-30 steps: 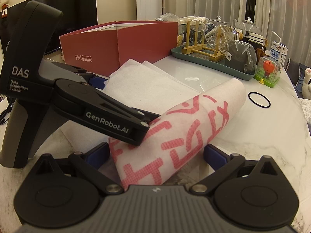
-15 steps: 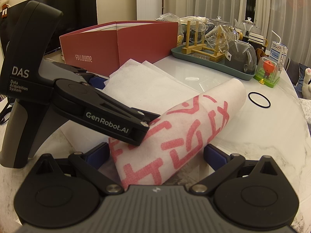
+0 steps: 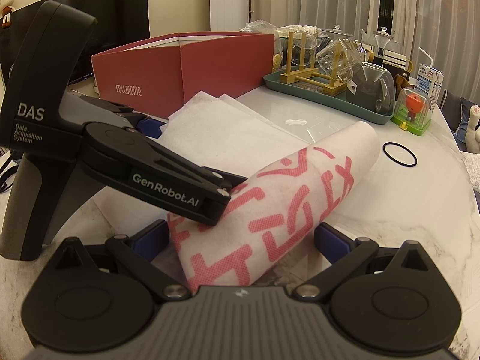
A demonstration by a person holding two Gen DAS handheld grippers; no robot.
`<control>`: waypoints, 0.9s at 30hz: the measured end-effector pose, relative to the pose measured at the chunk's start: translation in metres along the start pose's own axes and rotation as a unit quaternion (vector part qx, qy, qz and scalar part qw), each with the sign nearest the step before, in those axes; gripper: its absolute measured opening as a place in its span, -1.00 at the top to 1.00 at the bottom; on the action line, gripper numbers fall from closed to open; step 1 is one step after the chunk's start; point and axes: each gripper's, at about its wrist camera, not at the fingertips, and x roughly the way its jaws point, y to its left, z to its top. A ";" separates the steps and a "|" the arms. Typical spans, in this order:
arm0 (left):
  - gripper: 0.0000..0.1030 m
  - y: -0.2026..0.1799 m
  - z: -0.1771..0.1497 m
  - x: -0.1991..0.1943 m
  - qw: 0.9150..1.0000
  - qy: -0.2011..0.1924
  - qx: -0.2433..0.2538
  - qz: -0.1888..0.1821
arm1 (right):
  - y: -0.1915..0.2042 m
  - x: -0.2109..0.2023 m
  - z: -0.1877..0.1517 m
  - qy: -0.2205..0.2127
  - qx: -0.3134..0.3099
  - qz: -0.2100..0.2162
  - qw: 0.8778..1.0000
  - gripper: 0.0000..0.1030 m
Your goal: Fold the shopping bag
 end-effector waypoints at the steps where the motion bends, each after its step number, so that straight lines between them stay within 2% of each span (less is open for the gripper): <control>1: -1.00 0.000 0.000 0.000 1.000 0.000 0.000 0.000 | 0.000 0.001 0.001 0.000 0.001 -0.001 1.000 -1.00; 7: -1.00 0.000 0.000 0.000 1.000 0.000 0.000 0.001 | 0.004 0.003 0.004 0.004 0.016 -0.016 1.000 -1.00; 11: -1.00 0.000 0.002 0.002 1.000 0.000 -0.002 0.001 | 0.014 -0.004 0.009 0.048 0.035 -0.030 0.998 -1.00; 12: -1.00 0.000 0.002 0.002 1.000 0.001 -0.001 0.000 | 0.017 -0.008 0.008 0.053 0.037 -0.031 0.997 -0.91; 13: -1.00 0.000 0.003 0.000 1.000 0.007 0.001 0.001 | 0.020 -0.013 0.007 0.056 0.040 -0.033 0.997 -0.73; 14: -1.00 0.001 0.003 -0.004 1.000 0.015 -0.001 0.003 | 0.020 -0.019 0.006 0.058 0.051 -0.036 0.996 -0.71; 17: -1.00 0.002 0.002 -0.038 1.000 0.011 -0.021 0.018 | 0.010 -0.044 -0.004 0.057 0.106 -0.039 0.992 -0.76; 19: -1.00 0.004 0.000 -0.070 1.000 0.000 -0.023 0.013 | 0.002 -0.061 -0.010 0.058 0.129 -0.040 0.989 -0.80; 23: -1.00 -0.003 -0.006 -0.126 1.000 -0.006 0.017 0.007 | -0.008 -0.092 -0.010 0.025 0.138 -0.022 0.990 -0.80; 25: -1.00 -0.006 -0.007 -0.148 0.999 -0.026 0.027 0.010 | -0.011 -0.095 -0.002 0.007 0.145 -0.017 0.989 -0.80; 27: -1.00 -0.008 -0.003 -0.157 0.999 -0.027 0.029 0.018 | -0.013 -0.086 0.009 0.004 0.163 -0.007 0.987 -0.80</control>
